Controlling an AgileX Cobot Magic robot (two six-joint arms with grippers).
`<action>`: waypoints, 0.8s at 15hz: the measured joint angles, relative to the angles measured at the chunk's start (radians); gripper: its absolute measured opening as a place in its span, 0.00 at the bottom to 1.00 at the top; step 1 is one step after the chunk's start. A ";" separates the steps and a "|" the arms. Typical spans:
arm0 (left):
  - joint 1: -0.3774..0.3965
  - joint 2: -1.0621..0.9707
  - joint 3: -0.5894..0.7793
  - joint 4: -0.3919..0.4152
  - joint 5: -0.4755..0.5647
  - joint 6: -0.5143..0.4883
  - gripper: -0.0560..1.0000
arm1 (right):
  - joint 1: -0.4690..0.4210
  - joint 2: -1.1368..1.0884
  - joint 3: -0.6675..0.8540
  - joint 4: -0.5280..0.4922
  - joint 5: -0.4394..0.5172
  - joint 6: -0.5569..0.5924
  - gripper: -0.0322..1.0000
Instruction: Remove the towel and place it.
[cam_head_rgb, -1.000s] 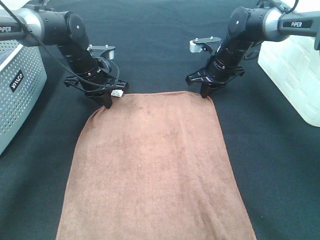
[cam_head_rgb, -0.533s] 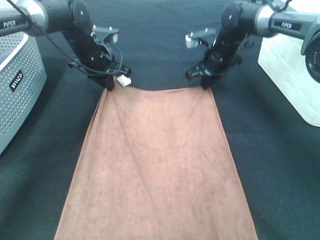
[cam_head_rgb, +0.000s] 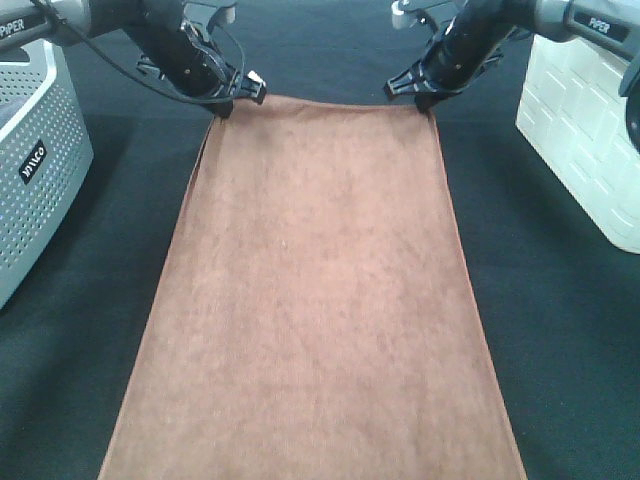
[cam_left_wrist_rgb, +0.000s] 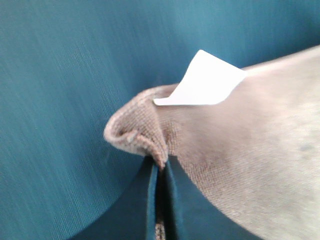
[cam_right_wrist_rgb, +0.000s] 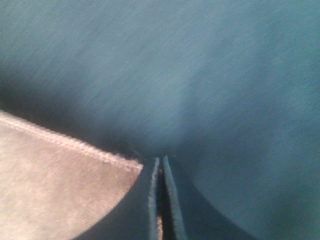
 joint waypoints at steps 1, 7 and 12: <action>0.000 0.000 0.000 0.011 -0.038 0.000 0.06 | -0.005 0.000 0.000 0.023 -0.046 0.001 0.03; 0.008 0.012 0.000 0.060 -0.285 0.008 0.06 | -0.005 0.000 -0.008 0.104 -0.308 0.001 0.03; 0.008 0.038 0.000 0.066 -0.352 0.050 0.06 | -0.005 0.011 -0.008 0.118 -0.371 0.001 0.03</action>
